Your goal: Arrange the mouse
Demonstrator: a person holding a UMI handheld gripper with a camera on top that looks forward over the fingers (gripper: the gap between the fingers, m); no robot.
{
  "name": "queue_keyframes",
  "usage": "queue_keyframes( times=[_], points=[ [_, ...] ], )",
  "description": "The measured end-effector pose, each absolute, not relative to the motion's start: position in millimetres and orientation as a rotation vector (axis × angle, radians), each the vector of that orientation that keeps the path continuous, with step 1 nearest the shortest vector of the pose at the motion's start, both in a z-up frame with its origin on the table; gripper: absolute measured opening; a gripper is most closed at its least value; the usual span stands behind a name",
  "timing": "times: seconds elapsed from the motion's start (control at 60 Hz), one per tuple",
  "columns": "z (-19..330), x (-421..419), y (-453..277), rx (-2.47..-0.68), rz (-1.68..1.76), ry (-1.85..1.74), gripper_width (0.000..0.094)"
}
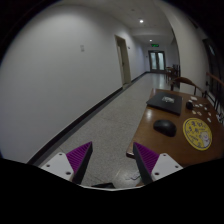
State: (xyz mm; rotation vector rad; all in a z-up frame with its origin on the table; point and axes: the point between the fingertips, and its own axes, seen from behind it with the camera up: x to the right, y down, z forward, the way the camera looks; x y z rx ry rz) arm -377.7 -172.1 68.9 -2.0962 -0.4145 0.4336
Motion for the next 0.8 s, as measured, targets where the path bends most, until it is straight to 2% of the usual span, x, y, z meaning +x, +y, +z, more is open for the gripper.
queue_keyframes(
  times=[0.183,0.317,0.483,0.8],
  points=[
    [63,-333,-146,-2.067,0.317,-0.460,0.0826],
    [36,-274,-103,-2.056,0.222,-0.515,0.0821],
    [-9,-207,-42,-2.139,0.117,-0.422,0.0815],
    [-16,-212,32,-2.194,0.157,-0.337,0.0804]
  ],
)
